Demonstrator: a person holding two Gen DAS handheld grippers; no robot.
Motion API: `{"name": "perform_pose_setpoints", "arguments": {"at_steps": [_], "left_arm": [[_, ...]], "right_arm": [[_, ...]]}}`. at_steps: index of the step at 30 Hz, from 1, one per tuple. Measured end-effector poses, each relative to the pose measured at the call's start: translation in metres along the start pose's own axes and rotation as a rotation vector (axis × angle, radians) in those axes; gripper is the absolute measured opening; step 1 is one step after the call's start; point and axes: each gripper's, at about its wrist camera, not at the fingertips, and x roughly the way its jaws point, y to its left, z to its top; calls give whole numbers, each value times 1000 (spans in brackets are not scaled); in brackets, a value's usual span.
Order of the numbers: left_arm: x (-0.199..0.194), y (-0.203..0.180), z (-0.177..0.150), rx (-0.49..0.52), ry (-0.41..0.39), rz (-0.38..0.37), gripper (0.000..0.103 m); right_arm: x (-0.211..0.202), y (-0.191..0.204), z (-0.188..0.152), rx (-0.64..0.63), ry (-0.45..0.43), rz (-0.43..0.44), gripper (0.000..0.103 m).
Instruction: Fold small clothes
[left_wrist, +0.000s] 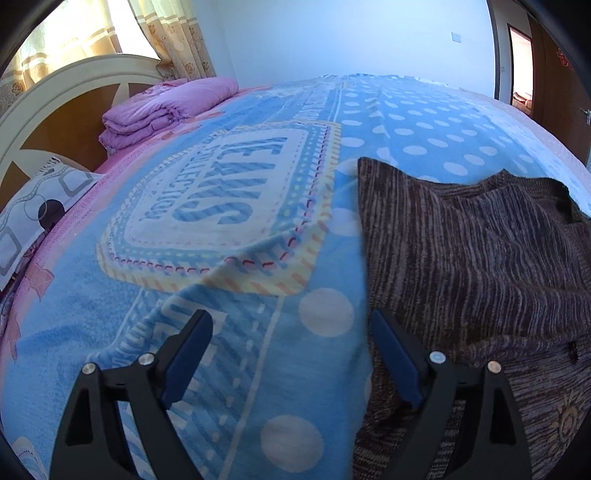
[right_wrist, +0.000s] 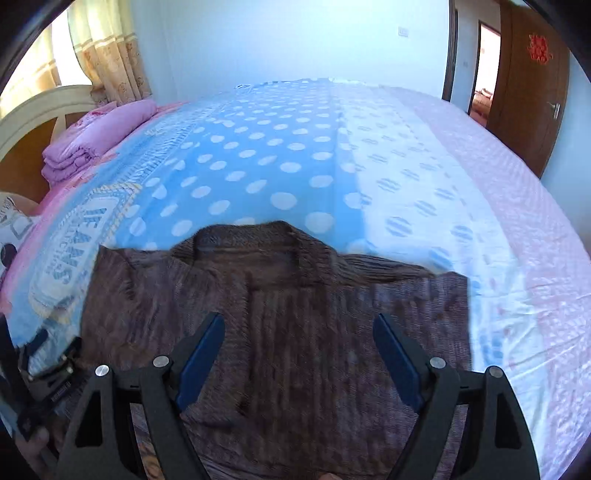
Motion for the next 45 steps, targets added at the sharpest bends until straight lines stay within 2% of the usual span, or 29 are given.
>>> {"name": "perform_pose_setpoints", "arguments": {"at_steps": [4,6,8,10,12,14,18,20,22,25,27,29,30,31,32,33,34,36,39,41,42,45], "left_arm": [[-1,3,0,-15,-1,-18,91],[-2,10,-1,-49,0,-50,91],[-1,16,-3,-82,5,-83,90],[-2,19,-3,-97,4,-110,90],[-1,18,-3,-92,8,-122,90],[-2,16,-5,-80,20,-113,91],[-6,23,-12,-85,30,-100,92],[-7,29,-16,-105,36,-112,92],[-7,33,-18,-118,36,-128,92],[-13,34,-18,-125,8,-150,91],[-22,38,-16,-141,-36,-175,91],[-35,40,-11,-154,-93,-171,93],[-39,38,-7,-141,-116,-175,95],[-42,33,0,-112,-130,-166,98],[-43,29,5,-94,-136,-156,98],[-43,22,12,-74,-139,-150,98],[-42,16,18,-55,-138,-151,98],[-37,3,25,-13,-124,-151,98],[-20,-13,25,45,-60,-125,98],[-7,-19,15,84,4,-105,98],[0,-19,7,103,37,-100,100],[-4,-7,-3,82,65,-119,103]], "right_arm": [[4,12,-22,28,72,163,81],[7,18,-36,45,105,221,71],[11,29,-48,41,121,225,56],[16,33,-58,30,119,194,51],[16,38,-61,5,96,183,30],[10,42,-62,1,91,221,6],[-16,51,-71,-57,50,227,5],[-15,49,-78,-51,65,225,5],[-2,45,-88,-38,107,229,0],[0,38,-93,-23,70,247,0],[-3,35,-92,-1,75,266,0],[-13,35,-91,-2,50,243,3],[-23,36,-90,-15,19,221,7],[-33,39,-87,-33,-25,205,25],[-39,40,-84,-41,-55,195,49],[-46,44,-78,-50,-91,186,55],[-47,47,-72,-61,-102,191,56],[-38,56,-59,-89,-89,211,56],[-7,67,-50,-112,-14,187,54],[14,73,-56,-132,59,180,30],[20,72,-62,-129,88,183,29],[7,71,-79,-155,50,180,29]]}}
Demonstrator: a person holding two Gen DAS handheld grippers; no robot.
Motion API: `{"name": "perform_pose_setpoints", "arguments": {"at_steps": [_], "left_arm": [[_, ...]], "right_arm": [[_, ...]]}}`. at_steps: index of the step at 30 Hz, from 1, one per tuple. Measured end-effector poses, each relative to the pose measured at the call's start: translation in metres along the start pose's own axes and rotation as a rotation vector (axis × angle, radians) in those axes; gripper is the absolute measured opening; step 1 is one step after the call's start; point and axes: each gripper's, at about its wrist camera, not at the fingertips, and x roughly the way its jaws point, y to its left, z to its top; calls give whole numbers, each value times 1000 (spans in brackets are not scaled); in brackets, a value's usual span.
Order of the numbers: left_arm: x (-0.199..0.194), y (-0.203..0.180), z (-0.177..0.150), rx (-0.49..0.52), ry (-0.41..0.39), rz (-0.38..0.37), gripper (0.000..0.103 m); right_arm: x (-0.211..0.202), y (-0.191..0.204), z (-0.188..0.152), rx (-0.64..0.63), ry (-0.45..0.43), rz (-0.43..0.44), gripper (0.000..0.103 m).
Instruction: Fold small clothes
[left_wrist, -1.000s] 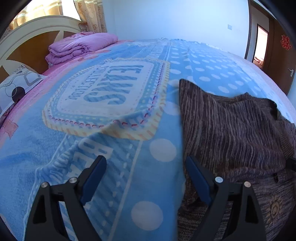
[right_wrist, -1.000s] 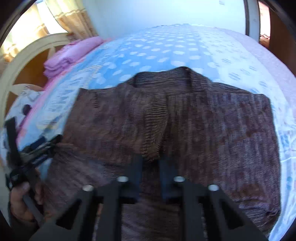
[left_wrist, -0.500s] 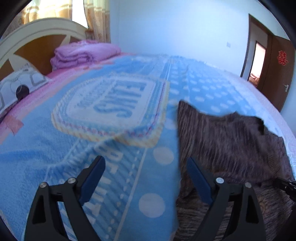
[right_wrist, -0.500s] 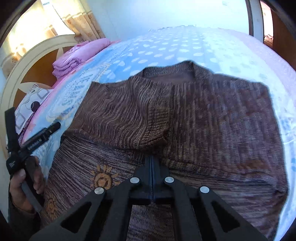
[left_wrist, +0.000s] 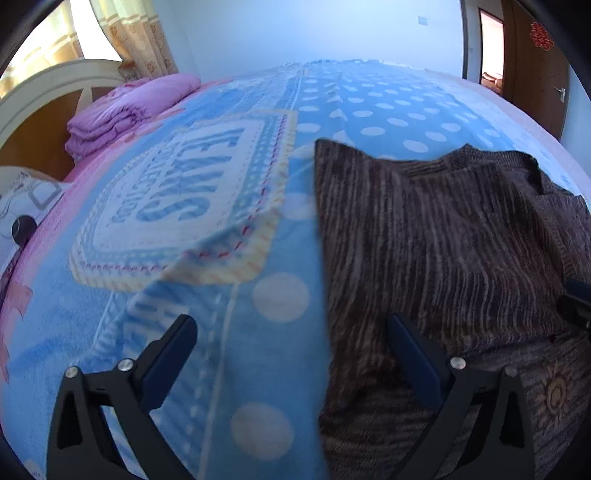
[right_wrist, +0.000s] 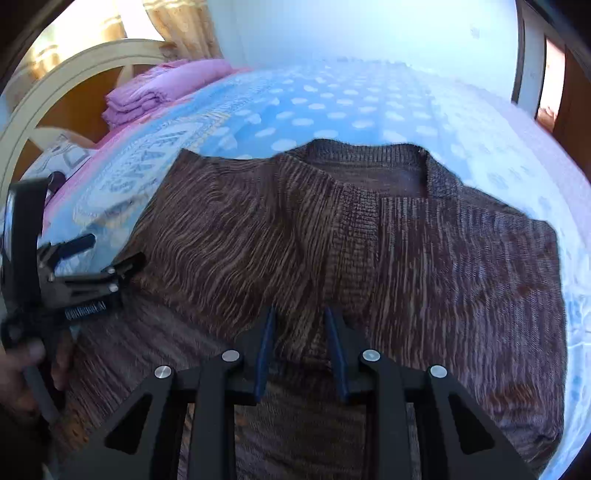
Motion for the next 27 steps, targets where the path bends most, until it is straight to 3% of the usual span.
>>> {"name": "perform_pose_setpoints", "arguments": {"at_steps": [5,8,11,14,16,18,19,20,21,24,27], "left_arm": [[-8,-5,-12,35,-35,24,103],[-9,-8,-13,41,-42,41,103],[-9,-7,-13,40,-47,46,103],[-8,-4,-13,24,-44,31,103],[-8,-3,-13,18,-43,24,103],[-8,-3,-13,15,-44,22,103],[-7,-2,-13,11,-44,19,103],[-7,-2,-14,7,-43,14,103],[-7,-1,-13,5,-42,11,103],[-7,1,-13,-13,-39,3,103],[-6,4,-14,-33,-33,0,103]], "right_arm": [[-13,7,-10,-50,-17,-19,29],[-28,-2,3,2,-97,52,38],[-26,-18,30,40,-119,22,39],[-3,-49,52,139,-69,-43,39],[21,-63,55,200,12,-9,39],[28,-57,55,166,-3,-30,38],[26,-48,54,112,-27,-57,33],[24,-42,52,83,-44,-62,18],[22,-38,51,61,-51,-63,12],[23,-29,47,-12,-46,-109,9],[19,-43,48,22,-46,-160,3]]}}
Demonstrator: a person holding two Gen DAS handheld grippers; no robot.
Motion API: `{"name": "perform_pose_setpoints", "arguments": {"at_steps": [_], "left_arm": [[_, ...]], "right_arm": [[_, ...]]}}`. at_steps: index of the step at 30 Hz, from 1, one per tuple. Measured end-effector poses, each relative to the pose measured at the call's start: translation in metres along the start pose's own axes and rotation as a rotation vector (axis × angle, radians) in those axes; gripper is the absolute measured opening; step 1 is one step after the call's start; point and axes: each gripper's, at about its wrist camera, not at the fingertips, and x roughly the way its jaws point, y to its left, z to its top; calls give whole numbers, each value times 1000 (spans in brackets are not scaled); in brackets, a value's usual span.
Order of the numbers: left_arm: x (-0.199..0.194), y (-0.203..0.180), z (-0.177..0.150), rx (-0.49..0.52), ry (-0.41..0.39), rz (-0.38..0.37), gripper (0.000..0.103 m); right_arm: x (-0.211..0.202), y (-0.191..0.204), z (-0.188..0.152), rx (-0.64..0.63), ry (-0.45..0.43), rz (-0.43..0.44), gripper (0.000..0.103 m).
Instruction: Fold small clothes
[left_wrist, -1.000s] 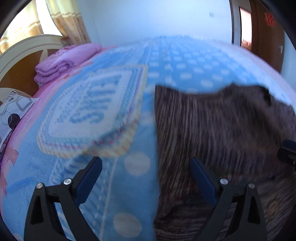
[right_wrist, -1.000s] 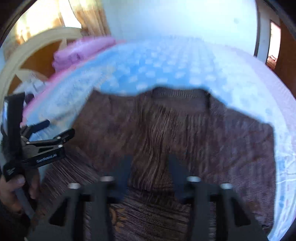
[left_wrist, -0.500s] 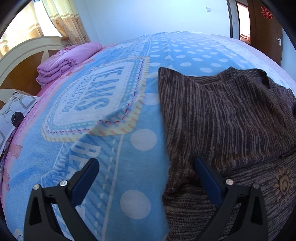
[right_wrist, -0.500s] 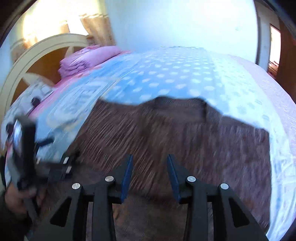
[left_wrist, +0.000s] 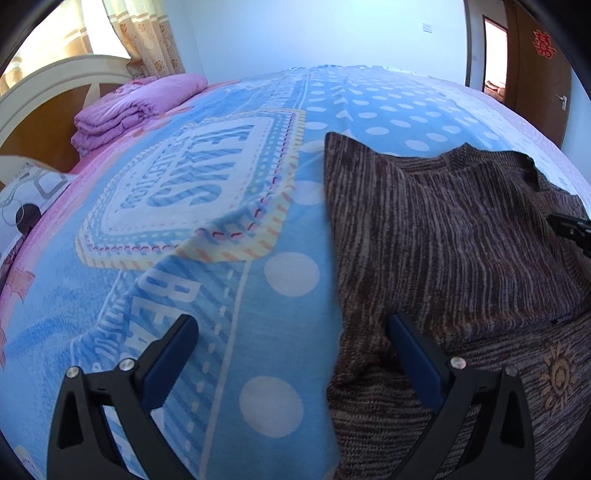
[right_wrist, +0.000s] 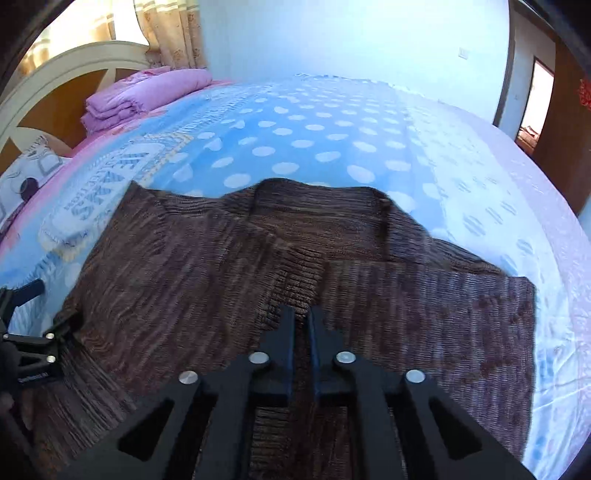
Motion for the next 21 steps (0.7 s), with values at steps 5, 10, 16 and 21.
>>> {"name": "perform_pose_setpoints", "arguments": {"at_steps": [5,10,16,21], "left_arm": [[0,1,-1,-14,3,-3,103],[-1,7,-3,-47,7,-12,103],[-4,8,-7,-64,7,13,103],[-4,13,-8,-81,7,-3,103]], "right_arm": [[-10,-28,0,93,-14,10,3],[-18,-8,4,67,-51,167,56],[7,9,3,19,8,12,57],[1,-11,6,126,-29,101,46]]}}
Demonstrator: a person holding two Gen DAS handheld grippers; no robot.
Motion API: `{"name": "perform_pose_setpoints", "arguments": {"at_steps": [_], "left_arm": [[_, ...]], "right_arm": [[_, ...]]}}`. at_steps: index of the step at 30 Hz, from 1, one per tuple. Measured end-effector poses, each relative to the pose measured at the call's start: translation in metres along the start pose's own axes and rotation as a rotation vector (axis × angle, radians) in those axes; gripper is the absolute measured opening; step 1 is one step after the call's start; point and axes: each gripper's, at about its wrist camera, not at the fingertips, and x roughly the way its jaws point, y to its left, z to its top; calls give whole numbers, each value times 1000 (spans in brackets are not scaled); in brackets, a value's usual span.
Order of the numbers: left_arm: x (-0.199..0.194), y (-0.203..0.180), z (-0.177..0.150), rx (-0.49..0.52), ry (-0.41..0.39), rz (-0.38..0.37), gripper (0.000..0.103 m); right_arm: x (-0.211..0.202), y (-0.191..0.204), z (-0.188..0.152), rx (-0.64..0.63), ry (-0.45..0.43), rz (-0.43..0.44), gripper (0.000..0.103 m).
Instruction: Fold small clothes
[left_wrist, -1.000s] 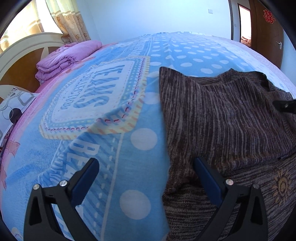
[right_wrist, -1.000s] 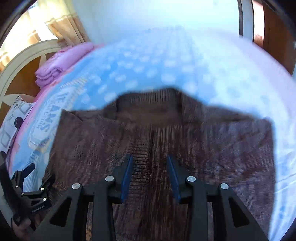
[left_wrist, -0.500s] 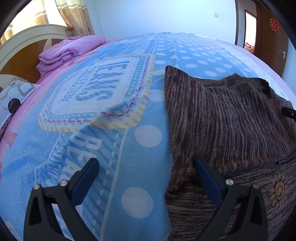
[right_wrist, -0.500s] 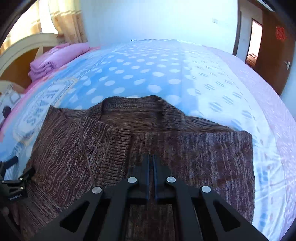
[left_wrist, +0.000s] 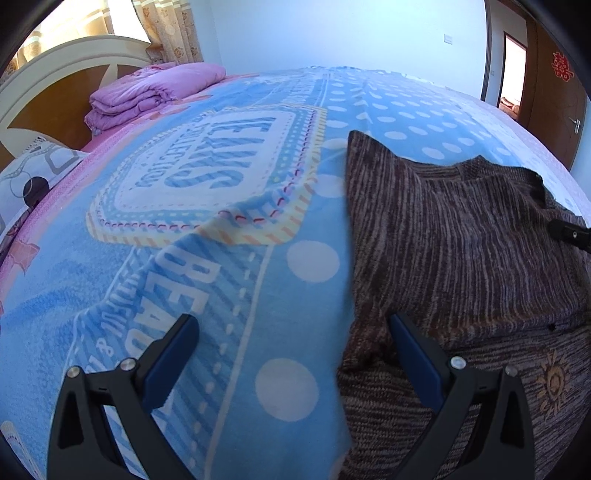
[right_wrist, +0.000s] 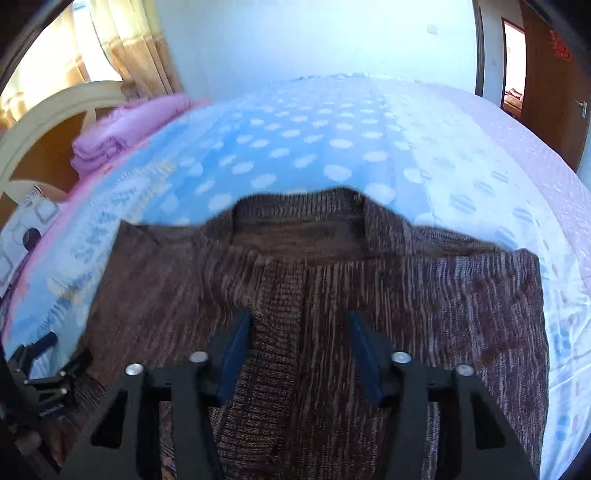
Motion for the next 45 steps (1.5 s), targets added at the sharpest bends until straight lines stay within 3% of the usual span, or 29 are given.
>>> {"name": "perform_pose_setpoints", "arguments": {"at_steps": [4,6,9,12,14,16,18,20,24,26,28,30,31,33,36,41,45], "left_arm": [[0,4,0,-20,-1,-18,103],[-1,5,0,-24,-5,-21,103],[-7,4,3,-16,-23,-11,103],[-19,-7,15,45,-95,40,103],[-15,-17,25,92,-106,50,103],[-4,-21,34,109,-90,77,103],[14,-22,38,117,-33,118,103],[20,-13,37,69,-23,87,103],[20,-6,33,30,-27,87,103],[19,-7,32,27,-28,93,103],[18,-8,31,30,-34,97,103],[18,-8,30,29,-34,94,103],[19,-7,30,26,-33,90,103],[19,-6,30,20,-31,83,103],[15,-1,25,-5,-19,76,103],[12,10,17,-49,-8,39,103],[12,7,18,-41,-11,52,103]], "right_arm": [[0,-14,6,145,-8,161,46],[3,-18,9,176,-18,114,46],[16,-6,7,87,30,16,46],[18,7,3,-12,18,-43,46],[21,19,2,-70,18,-50,23],[18,33,0,-147,13,-84,9],[13,33,1,-153,-7,-95,6],[7,23,2,-116,-32,-116,3],[7,-6,0,-18,-12,-174,3],[1,-10,-3,0,-20,-154,3],[-12,-9,-6,17,-39,-83,4],[-23,0,-9,6,-59,7,16],[-28,8,-14,-19,-52,57,25],[-26,21,-25,-69,7,113,26],[-25,29,-54,-130,73,74,26],[-40,21,-71,-102,59,69,28],[-41,24,-83,-128,30,47,30]]}}
